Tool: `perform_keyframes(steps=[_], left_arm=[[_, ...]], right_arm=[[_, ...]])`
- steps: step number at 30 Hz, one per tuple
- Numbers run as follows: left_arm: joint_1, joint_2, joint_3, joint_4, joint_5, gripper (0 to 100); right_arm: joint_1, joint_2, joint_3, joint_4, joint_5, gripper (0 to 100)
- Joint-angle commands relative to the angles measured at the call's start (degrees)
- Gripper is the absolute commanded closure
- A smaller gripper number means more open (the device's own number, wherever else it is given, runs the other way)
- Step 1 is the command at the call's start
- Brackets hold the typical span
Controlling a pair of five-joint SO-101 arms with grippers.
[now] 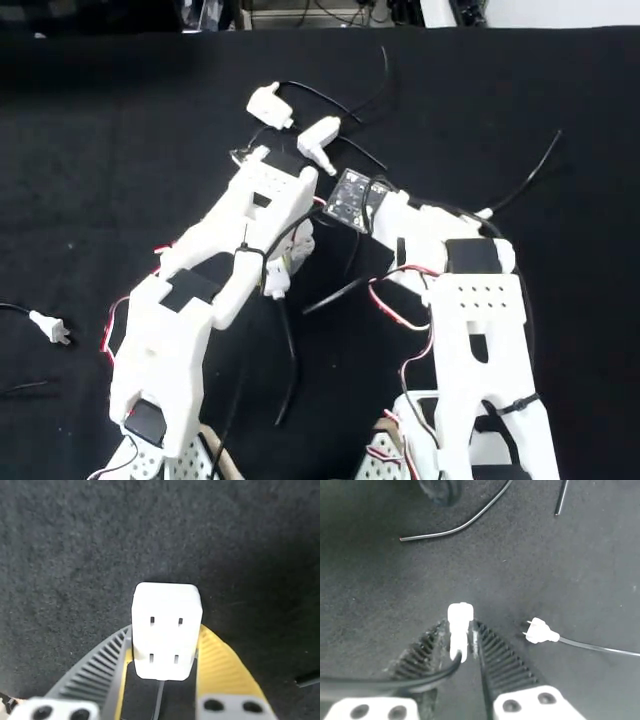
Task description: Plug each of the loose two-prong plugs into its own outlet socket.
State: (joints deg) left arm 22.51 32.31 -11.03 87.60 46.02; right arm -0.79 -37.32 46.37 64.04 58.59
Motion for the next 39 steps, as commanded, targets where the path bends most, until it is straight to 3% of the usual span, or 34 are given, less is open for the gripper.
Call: perform_keyframes(steps=[1, 6, 14, 20, 27, 30, 35, 39], left_arm=[[1.1, -1.0, 0.3, 0.6, 0.4, 71], [1.5, -1.0, -4.5, 7.6, 0.4, 50], [-3.1, -2.5, -17.4, 13.3, 0.0, 48], [-16.0, -12.7, -14.5, 13.3, -5.6, 48], [-31.8, -20.2, 0.0, 12.9, -11.9, 48], [-36.5, -20.2, 9.1, 8.2, -12.0, 48], [-39.7, -20.7, 26.2, -7.1, -11.9, 48], [-39.5, -20.8, 30.8, -13.1, -11.5, 48]], right_arm=[[0.7, -1.5, -0.1, -0.7, 0.5, 98.7], [0.7, -1.5, -0.1, -0.7, 0.5, 98.7], [0.9, -1.5, 0.4, -0.7, 0.5, 98.7], [-3.2, -1.5, 1.8, -0.7, 0.2, 98.7], [-13.8, -1.2, 1.5, -5.1, -4.0, 98.7], [-19.5, -1.1, 1.6, -7.4, -4.3, 98.7], [-26.5, -1.1, -0.1, -7.6, -4.1, 98.7], [-29.6, -1.0, -1.5, -7.6, 1.7, 98.7]])
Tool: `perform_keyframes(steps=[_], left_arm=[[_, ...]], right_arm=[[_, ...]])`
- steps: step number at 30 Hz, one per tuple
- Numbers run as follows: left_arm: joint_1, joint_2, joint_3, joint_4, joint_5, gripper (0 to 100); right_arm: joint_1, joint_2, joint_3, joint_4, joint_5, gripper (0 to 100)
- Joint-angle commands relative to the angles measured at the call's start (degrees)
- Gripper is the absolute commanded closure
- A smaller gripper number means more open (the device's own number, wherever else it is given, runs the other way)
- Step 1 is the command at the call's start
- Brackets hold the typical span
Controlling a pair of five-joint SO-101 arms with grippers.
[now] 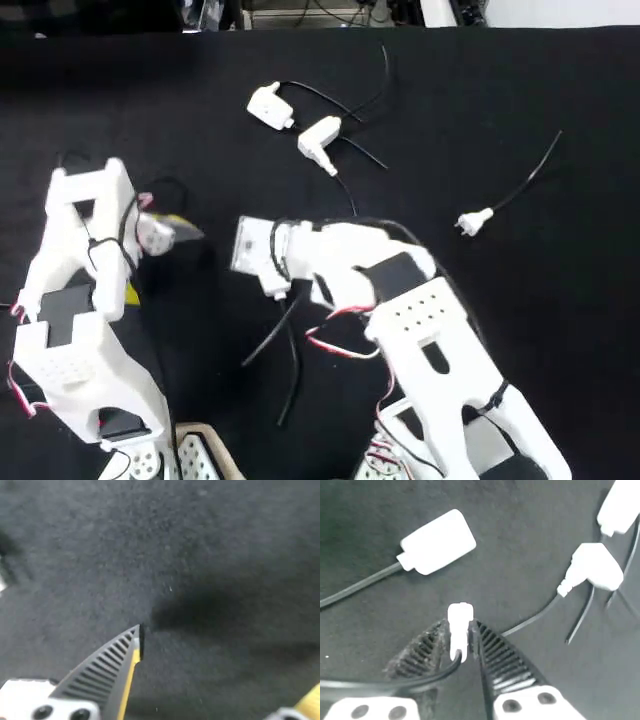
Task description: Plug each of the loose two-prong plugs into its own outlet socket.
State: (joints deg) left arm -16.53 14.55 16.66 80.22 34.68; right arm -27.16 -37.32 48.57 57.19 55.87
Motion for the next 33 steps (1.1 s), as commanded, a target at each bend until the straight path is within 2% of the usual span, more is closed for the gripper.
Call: perform_keyframes(steps=[1, 5, 14, 18, 33], left_arm=[[-0.7, -2.7, 3.1, -6.2, -0.2, 48], [-0.8, -2.5, 3.6, -8.4, -0.2, 48], [-0.8, -2.5, 3.5, -8.4, -0.2, 48], [-0.9, -2.5, 3.6, -8.4, -0.4, 48], [-0.4, -2.5, 3.6, -8.4, -0.4, 48]], right_arm=[[-4.0, -1.0, -3.9, -1.2, 5.3, 98.7], [-5.7, 3.1, -7.0, -3.1, 4.9, 98.7], [-8.4, 26.3, -21.2, -2.9, 4.5, 98.7], [-10.5, 27.2, -21.6, -4.3, 7.8, 98.7], [-10.5, 28.6, -23.0, -2.6, 20.7, 98.7]])
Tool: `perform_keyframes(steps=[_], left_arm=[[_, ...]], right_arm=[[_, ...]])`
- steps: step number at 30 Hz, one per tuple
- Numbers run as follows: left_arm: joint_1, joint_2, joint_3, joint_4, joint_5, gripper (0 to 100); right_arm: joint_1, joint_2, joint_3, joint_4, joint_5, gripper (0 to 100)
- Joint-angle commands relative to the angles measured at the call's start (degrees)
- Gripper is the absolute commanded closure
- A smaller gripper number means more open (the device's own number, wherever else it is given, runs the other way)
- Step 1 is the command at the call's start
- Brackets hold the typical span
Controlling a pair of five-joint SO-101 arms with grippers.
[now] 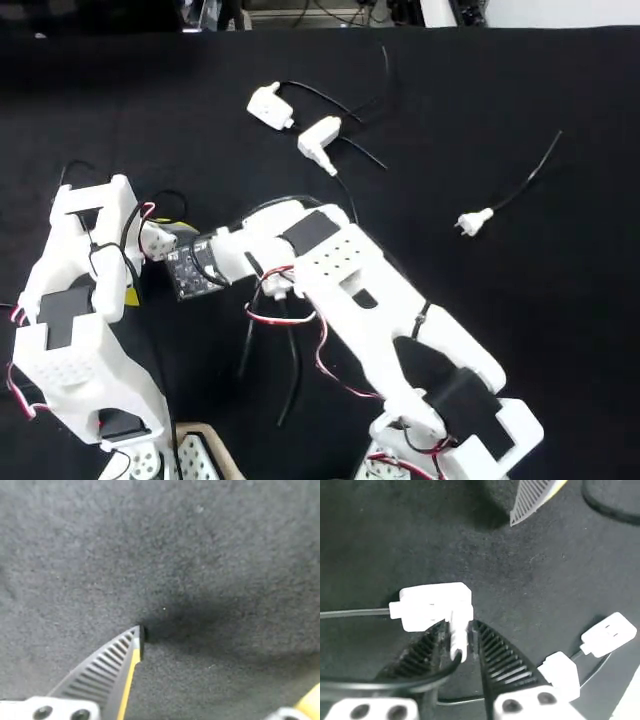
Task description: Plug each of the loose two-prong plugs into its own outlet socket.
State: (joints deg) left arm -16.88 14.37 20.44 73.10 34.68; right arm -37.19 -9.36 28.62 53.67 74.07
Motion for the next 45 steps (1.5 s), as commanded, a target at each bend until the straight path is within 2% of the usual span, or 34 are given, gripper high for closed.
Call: perform_keyframes(steps=[1, 15, 45], left_arm=[[0.0, -2.4, -0.2, -1.2, -0.4, 48], [0.0, -2.4, -0.2, -1.0, -0.4, 48], [0.0, -2.4, -0.2, -0.9, -0.4, 48]], right_arm=[[-0.5, 1.3, -3.2, 0.9, 2.7, 98.7], [-0.4, 8.8, -10.9, 1.5, 2.8, 98.7], [-0.3, 14.0, -11.4, 4.4, 4.1, 98.7]])
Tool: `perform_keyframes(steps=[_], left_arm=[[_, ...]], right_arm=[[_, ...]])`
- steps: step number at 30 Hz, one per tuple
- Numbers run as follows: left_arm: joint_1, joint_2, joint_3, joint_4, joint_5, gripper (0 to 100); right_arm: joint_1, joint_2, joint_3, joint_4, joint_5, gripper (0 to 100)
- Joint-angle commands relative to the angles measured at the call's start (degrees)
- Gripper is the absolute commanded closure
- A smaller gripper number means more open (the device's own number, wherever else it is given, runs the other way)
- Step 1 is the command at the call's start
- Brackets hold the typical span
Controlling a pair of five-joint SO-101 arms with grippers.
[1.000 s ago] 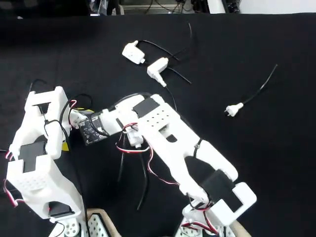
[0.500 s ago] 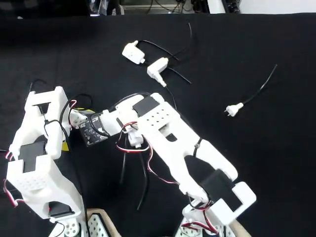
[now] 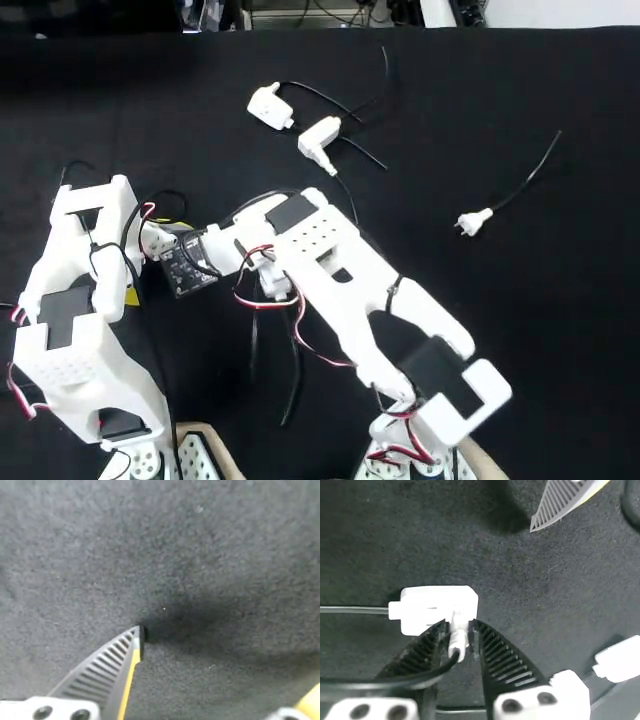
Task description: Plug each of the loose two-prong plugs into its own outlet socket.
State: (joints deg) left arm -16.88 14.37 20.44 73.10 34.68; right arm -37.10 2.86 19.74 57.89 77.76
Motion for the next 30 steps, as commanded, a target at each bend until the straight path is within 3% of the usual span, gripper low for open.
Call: perform_keyframes(steps=[1, 14, 30], left_arm=[[0.0, -2.4, -0.2, -0.9, -0.4, 48], [0.0, -2.4, -0.2, -1.0, -0.5, 48], [0.0, -2.4, -0.2, -1.2, -0.5, 48]], right_arm=[[-0.4, 2.9, -2.6, 0.1, 0.4, 98.7], [0.2, 14.5, -9.0, -0.1, 0.4, 98.7], [8.8, 10.6, -8.1, 4.9, 0.6, 98.7]])
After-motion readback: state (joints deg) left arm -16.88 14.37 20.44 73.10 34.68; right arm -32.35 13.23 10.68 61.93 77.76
